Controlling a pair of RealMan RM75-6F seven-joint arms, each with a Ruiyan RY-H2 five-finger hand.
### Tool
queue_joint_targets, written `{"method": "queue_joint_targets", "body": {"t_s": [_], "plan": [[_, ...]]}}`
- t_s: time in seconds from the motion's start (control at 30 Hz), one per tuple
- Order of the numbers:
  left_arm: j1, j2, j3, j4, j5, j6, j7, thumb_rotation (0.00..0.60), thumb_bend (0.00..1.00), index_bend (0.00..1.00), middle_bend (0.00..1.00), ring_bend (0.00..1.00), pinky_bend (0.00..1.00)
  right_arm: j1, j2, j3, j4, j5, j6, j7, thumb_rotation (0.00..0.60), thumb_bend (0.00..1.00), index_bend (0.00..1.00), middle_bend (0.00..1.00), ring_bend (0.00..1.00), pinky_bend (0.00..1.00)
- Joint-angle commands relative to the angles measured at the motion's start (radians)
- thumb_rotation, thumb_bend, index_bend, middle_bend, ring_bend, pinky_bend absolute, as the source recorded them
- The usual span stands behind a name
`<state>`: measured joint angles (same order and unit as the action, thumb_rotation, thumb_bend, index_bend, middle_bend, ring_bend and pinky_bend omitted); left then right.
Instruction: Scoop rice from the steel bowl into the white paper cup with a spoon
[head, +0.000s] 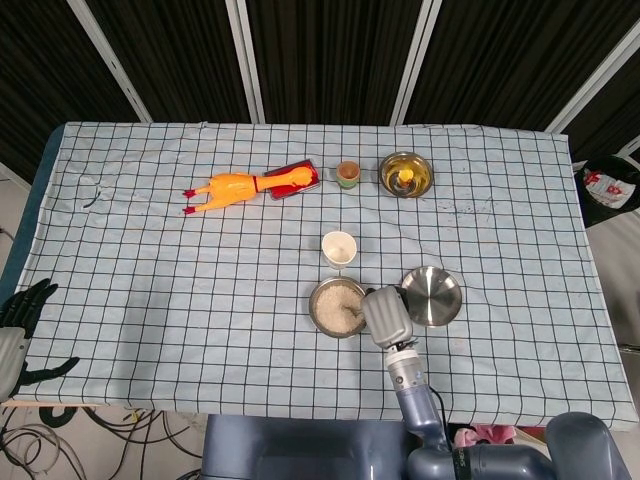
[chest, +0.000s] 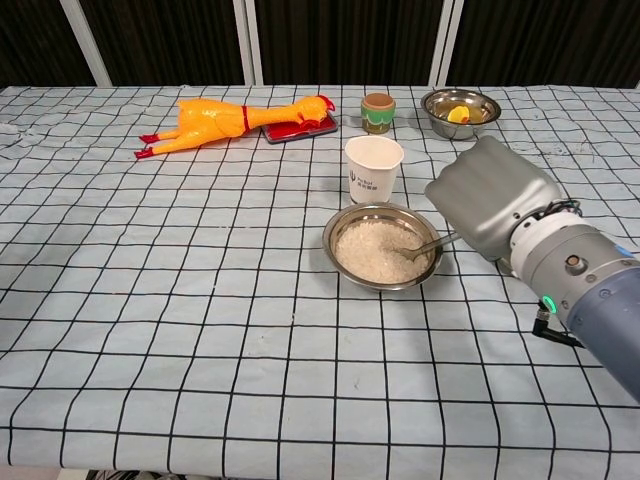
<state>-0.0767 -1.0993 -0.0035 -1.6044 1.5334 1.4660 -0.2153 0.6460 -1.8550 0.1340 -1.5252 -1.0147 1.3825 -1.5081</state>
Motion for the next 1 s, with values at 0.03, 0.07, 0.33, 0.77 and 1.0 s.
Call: {"method": "queue_joint_targets", "body": {"t_s": [0.03, 0.07, 0.33, 0.77, 1.0], "plan": [[0.0, 0.001, 0.0, -0.002, -0.001, -0.002, -0.001, 0.6, 0.0, 0.0, 0.0, 0.0, 0.0, -0.014, -0.005, 0.024, -0.022, 0.031, 0.012, 0.03, 0.6, 0.51, 0.69, 1.0, 1.0, 1.0], [0.0, 0.001, 0.0, -0.002, -0.001, -0.002, -0.001, 0.6, 0.0, 0.0, 0.0, 0.0, 0.0, -0.015, -0.005, 0.027, -0.025, 0.034, 0.014, 0.037, 0.6, 0.51, 0.69, 1.0, 1.0, 1.0], [-0.001, 0.001, 0.0, -0.004, -0.004, -0.004, -0.001, 0.6, 0.0, 0.0, 0.0, 0.0, 0.0, -0.012, 0.002, 0.025, -0.035, 0.012, 0.016, 0.084, 0.6, 0.51, 0.69, 1.0, 1.0, 1.0], [-0.001, 0.002, 0.0, -0.005, -0.005, -0.006, -0.003, 0.6, 0.0, 0.0, 0.0, 0.0, 0.0, -0.014, 0.001, 0.044, -0.049, 0.039, 0.023, 0.119, 0.6, 0.51, 0.7, 1.0, 1.0, 1.0], [-0.001, 0.002, -0.001, -0.005, -0.006, -0.005, -0.001, 0.6, 0.0, 0.0, 0.0, 0.0, 0.0, -0.016, -0.005, 0.063, -0.074, 0.072, 0.031, 0.134, 0.6, 0.51, 0.7, 1.0, 1.0, 1.0]]}}
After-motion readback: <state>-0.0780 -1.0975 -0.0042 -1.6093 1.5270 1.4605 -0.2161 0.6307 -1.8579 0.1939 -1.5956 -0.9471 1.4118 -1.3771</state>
